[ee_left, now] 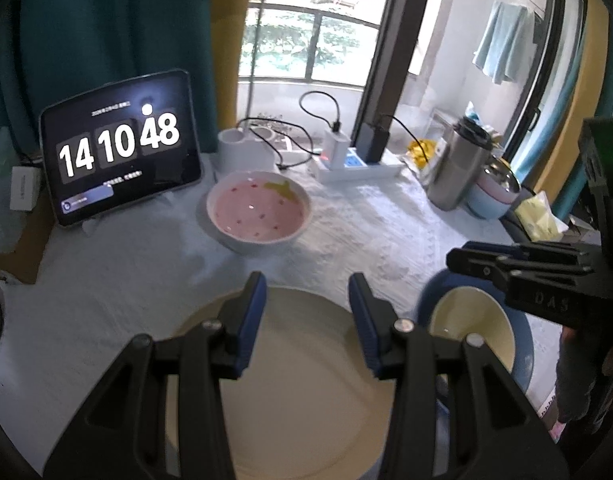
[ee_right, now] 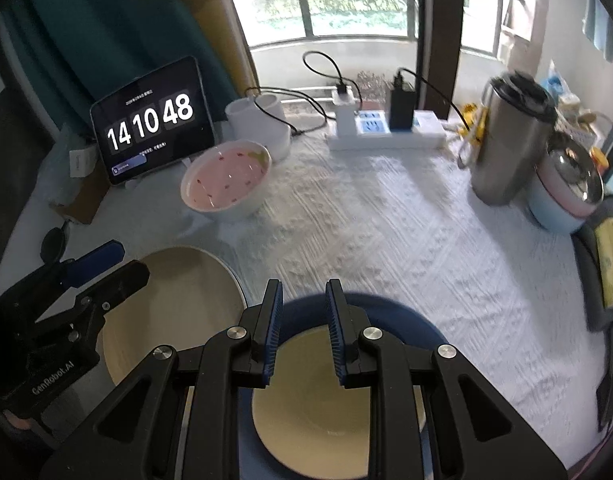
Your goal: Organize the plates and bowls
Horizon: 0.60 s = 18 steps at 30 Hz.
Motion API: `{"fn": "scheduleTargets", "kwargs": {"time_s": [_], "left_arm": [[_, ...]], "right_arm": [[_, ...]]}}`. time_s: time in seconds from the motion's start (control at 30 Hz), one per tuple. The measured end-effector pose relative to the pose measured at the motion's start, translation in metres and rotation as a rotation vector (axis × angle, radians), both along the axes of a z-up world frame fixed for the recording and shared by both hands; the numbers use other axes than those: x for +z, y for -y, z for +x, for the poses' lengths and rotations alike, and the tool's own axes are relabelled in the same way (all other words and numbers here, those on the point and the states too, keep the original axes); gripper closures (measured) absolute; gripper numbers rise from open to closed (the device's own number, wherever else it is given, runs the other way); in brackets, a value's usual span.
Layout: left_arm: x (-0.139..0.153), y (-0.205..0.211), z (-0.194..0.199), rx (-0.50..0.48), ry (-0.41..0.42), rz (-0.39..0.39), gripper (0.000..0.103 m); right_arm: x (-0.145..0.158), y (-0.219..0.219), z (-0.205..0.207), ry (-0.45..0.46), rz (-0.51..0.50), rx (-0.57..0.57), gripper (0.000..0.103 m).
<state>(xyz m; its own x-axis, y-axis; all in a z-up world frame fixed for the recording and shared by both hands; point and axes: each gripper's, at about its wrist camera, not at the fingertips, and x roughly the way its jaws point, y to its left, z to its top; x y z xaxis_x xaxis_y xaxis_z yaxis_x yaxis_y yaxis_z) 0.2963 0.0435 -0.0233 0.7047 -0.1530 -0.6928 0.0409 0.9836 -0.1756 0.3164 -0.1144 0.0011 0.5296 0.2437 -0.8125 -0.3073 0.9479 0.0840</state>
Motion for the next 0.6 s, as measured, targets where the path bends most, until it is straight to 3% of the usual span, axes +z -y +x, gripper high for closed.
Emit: {"fn": "scheduleTargets", "kwargs": {"time_s": [0.6], "left_arm": [[-0.008, -0.056, 0.035, 0.057, 0.004, -0.009, 0.058]], "right_arm": [[-0.005, -0.057, 0.049, -0.023, -0.002, 0.027, 0.079]]}}
